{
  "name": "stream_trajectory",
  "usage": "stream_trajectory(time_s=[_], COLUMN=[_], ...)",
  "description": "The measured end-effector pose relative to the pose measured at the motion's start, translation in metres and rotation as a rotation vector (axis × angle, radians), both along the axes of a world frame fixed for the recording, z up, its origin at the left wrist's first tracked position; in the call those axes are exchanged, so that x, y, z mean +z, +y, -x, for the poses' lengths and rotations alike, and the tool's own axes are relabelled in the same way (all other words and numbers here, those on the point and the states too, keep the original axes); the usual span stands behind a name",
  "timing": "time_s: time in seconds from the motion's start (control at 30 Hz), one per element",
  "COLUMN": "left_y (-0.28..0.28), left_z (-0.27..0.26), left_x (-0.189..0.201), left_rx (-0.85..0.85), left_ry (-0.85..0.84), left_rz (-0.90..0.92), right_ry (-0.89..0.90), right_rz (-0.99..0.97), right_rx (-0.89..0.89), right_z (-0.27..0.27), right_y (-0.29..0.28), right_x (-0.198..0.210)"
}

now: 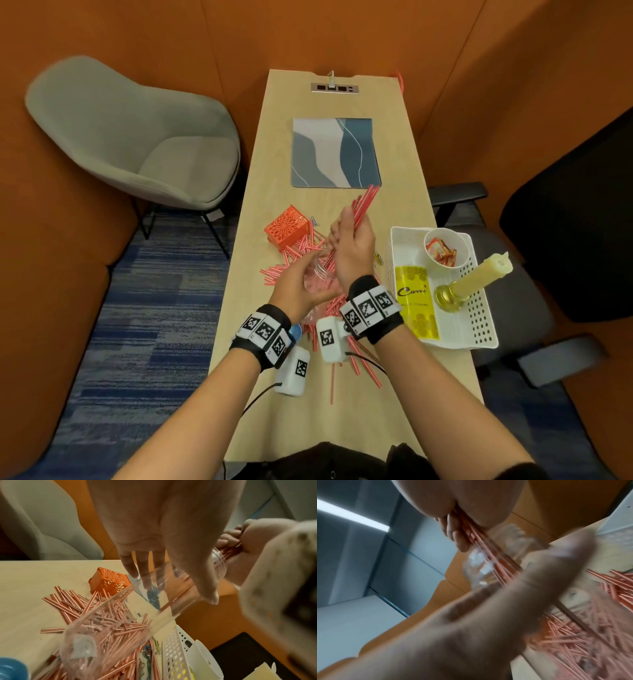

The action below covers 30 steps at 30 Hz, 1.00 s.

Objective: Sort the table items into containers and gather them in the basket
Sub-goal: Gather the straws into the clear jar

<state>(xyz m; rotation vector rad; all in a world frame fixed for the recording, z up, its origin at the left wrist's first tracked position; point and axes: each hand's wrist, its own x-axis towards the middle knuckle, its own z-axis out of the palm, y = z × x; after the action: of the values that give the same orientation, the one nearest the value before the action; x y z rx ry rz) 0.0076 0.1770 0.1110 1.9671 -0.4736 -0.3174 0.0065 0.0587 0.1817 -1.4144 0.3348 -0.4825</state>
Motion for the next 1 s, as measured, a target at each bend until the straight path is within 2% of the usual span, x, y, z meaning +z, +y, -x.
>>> stream_trajectory(time_s=[0.13, 0.23, 0.37, 0.4, 0.47, 0.53, 0.57, 0.6, 0.67, 0.73, 0.9, 1.0], left_y=[0.002, 0.007, 0.01, 0.011, 0.015, 0.02, 0.023, 0.025, 0.029, 0.033, 0.044, 0.05], left_z=[-0.005, -0.01, -0.014, -0.015, -0.017, -0.019, -0.02, -0.021, -0.022, -0.023, -0.025, -0.027], left_x=[0.001, 0.003, -0.001, -0.003, -0.005, -0.007, -0.007, -0.007, -0.007, -0.007, -0.008, -0.009], left_rx=[0.066, 0.074, 0.047, 0.043, 0.053, 0.07, 0.085, 0.1, 0.125, 0.136, 0.157, 0.172], left_ry=[0.028, 0.027, 0.031, 0.033, 0.024, 0.021, 0.025, 0.035, 0.057, 0.07, 0.067, 0.083], left_rz=[0.036, 0.051, 0.039, 0.041, 0.034, 0.031, 0.036, 0.046, 0.072, 0.096, 0.097, 0.107], right_ry=[0.068, 0.055, 0.046, 0.037, 0.058, 0.18, 0.314, 0.493, 0.908, 1.139, 1.243, 1.232], right_rz=[0.35, 0.509, 0.576, 0.547, 0.362, 0.278, 0.344, 0.469, 0.72, 0.865, 1.078, 1.069], right_rx=[0.114, 0.208, 0.314, 0.305, 0.226, 0.089, 0.056, 0.081, 0.259, 0.378, 0.353, 0.365], right_z=[0.009, 0.012, 0.013, 0.013, 0.011, 0.007, 0.003, 0.001, -0.002, -0.002, -0.01, -0.016], right_y=[-0.006, -0.016, -0.027, -0.031, -0.036, -0.045, -0.051, -0.056, -0.059, -0.054, -0.043, -0.044], right_x=[-0.018, -0.026, -0.034, -0.034, -0.034, -0.045, -0.056, -0.068, -0.095, -0.116, -0.152, -0.155])
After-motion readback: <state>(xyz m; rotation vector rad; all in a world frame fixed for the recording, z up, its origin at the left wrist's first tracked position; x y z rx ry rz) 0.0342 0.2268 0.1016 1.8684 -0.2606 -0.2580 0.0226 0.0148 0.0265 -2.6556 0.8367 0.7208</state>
